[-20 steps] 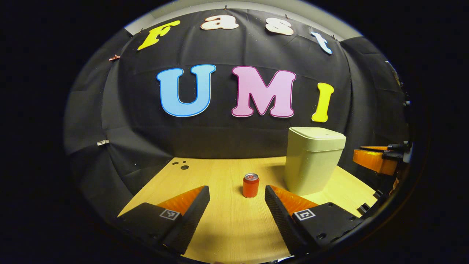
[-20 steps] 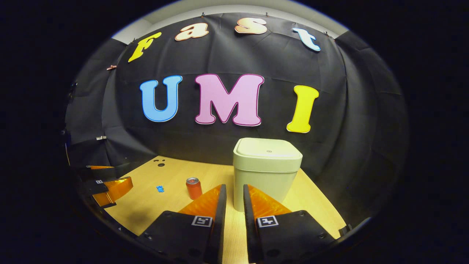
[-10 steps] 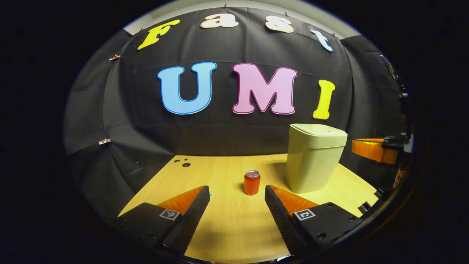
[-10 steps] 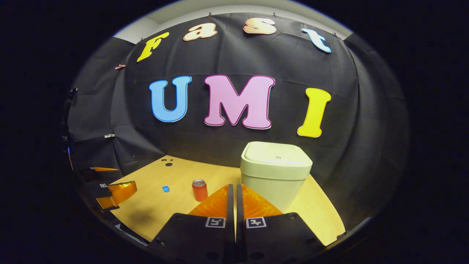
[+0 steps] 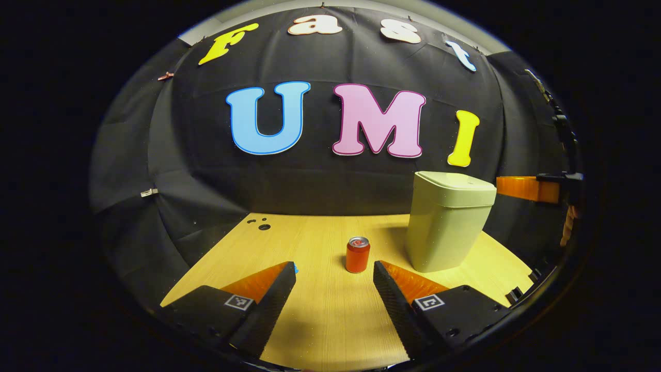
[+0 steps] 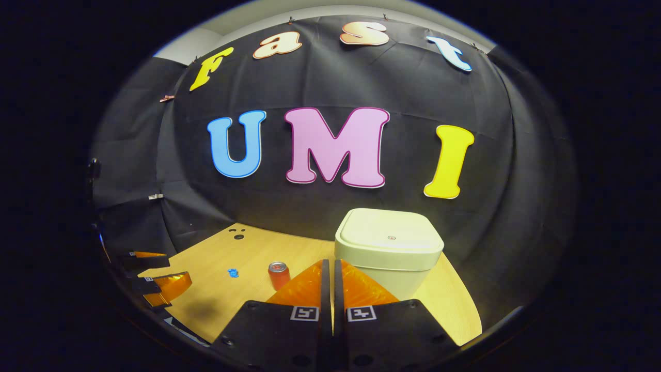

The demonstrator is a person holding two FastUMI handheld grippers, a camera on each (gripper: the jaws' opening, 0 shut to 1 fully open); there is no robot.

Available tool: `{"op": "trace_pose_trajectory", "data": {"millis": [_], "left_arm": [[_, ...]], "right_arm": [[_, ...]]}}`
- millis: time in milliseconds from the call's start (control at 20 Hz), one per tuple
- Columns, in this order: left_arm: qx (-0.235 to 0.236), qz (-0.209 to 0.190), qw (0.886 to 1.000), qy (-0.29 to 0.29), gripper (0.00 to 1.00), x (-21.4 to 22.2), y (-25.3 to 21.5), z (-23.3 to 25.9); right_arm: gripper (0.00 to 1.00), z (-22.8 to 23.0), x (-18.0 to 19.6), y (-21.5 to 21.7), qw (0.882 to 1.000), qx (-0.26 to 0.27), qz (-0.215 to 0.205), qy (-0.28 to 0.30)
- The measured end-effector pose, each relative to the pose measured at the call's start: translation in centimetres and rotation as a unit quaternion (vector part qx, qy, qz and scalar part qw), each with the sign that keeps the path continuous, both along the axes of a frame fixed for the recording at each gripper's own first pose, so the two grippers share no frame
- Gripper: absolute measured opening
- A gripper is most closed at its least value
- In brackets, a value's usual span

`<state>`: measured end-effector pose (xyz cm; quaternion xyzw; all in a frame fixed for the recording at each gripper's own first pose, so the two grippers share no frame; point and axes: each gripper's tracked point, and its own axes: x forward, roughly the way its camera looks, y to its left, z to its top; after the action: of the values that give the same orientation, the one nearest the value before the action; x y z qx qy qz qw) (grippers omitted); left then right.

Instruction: Press the lid of the desktop garbage bin to open it, pick up the crumpled paper on the desktop and throw it into the bin, then pick up the pop can on the desktop and drop it into the bin, and finally close the garbage bin lid.

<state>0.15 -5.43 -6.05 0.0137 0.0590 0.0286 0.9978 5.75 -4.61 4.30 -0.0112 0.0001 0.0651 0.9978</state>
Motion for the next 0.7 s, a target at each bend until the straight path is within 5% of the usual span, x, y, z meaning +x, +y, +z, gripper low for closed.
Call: {"op": "trace_pose_trajectory", "data": {"millis": [700], "left_arm": [[0.008,0.056,0.998,0.01,0.97,1.5,1.2,-0.1]], "right_arm": [[0.05,2.0,10.4,-7.6,0.998,-0.014,-0.062,-0.007]]}}
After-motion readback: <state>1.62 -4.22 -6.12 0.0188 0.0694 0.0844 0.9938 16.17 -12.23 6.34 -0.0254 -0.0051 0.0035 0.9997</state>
